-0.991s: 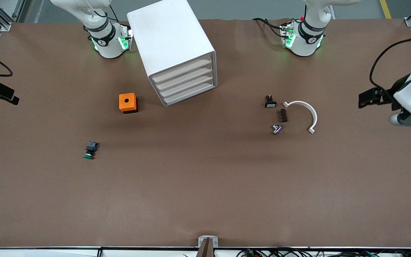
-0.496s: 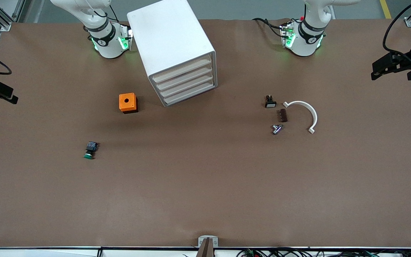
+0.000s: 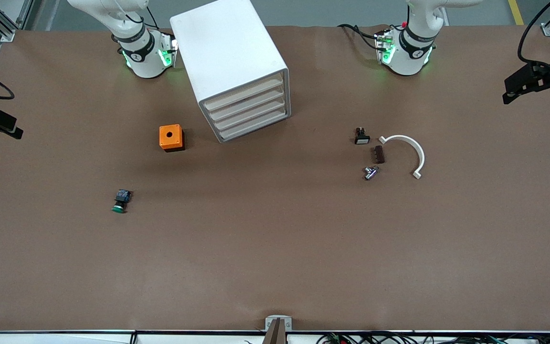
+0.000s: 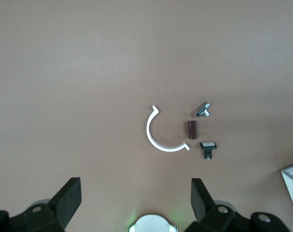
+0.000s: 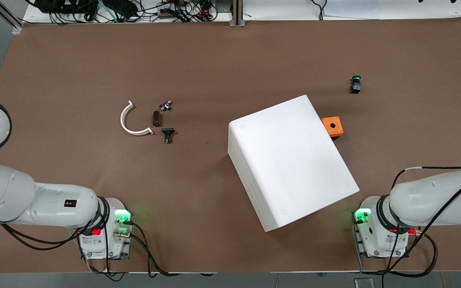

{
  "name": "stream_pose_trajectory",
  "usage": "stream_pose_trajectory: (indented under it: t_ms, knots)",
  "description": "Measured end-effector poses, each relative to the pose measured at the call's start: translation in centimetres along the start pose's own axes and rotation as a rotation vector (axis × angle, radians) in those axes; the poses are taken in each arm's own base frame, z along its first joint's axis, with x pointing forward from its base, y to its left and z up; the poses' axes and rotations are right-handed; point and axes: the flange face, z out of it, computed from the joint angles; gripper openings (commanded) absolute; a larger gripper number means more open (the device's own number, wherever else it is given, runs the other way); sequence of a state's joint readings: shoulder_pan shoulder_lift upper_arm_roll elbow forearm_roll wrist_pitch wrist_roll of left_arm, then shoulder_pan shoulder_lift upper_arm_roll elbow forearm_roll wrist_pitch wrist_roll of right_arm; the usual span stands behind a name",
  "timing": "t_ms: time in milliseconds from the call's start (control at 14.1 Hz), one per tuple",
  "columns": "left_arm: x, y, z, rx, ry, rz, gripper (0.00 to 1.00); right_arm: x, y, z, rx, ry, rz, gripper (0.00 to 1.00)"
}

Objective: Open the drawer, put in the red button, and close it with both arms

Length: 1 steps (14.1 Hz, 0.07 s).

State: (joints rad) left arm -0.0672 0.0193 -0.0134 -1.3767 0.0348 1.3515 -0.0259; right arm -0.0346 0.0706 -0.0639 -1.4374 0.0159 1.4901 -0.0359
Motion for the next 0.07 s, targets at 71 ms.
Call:
stream_pose_trajectory:
  t_ms: [71]
  knots:
    - [0.14,-0.31,0.09,-0.006,0.004,-0.006,1.00,0.00,0.00,0.00,0.000,0.000,0.000,1.00]
